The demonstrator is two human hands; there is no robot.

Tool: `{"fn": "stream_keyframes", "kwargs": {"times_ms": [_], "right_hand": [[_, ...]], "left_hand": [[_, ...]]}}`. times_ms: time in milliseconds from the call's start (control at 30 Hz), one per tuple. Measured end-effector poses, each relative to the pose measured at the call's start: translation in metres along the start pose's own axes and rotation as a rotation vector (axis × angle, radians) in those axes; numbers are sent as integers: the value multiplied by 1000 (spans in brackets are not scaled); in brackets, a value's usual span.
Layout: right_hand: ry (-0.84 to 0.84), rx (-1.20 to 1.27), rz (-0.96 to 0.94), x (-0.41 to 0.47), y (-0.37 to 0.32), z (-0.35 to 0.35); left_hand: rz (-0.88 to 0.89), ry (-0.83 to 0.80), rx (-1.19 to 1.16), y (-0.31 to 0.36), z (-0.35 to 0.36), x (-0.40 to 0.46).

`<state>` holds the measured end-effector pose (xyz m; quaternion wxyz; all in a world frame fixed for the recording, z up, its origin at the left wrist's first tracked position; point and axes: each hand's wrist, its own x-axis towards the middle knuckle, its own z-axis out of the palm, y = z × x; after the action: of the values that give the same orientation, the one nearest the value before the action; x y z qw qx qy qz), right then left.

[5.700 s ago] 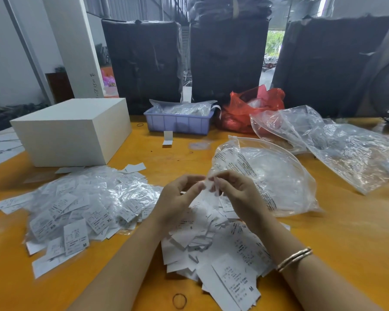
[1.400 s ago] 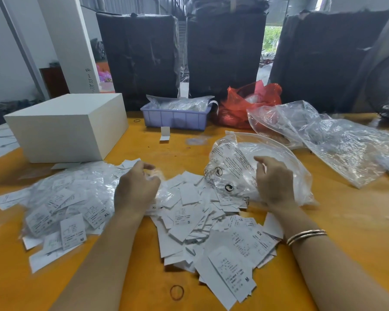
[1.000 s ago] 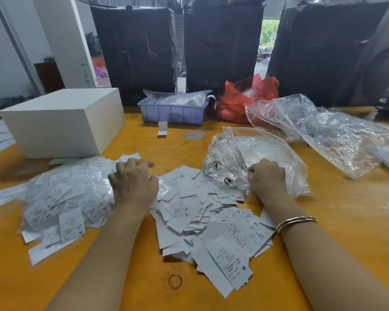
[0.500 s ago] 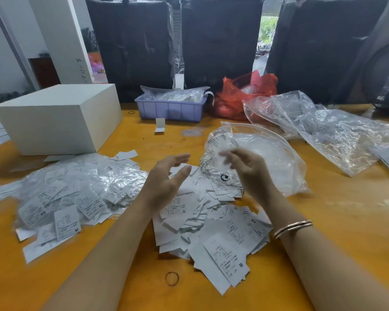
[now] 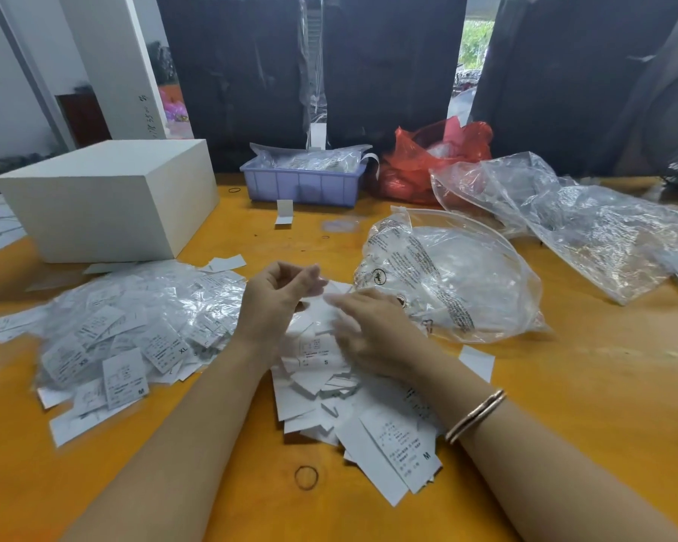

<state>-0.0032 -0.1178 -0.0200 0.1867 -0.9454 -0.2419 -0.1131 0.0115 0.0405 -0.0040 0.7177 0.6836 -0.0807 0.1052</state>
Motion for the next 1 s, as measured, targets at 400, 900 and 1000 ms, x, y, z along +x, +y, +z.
{"fn": "stream_keyframes", "kwargs": {"times_ms": [400,900,1000], "right_hand": [[458,376,173,-3,-1,-3],[276,617,157,-3,-7,-7],[308,843,235,-4,-1,-10]], "left_hand": [[-6,106,81,-9,3,-1],[144,113,213,-7,7,-6],[60,61,91,-4,9,-6]]}}
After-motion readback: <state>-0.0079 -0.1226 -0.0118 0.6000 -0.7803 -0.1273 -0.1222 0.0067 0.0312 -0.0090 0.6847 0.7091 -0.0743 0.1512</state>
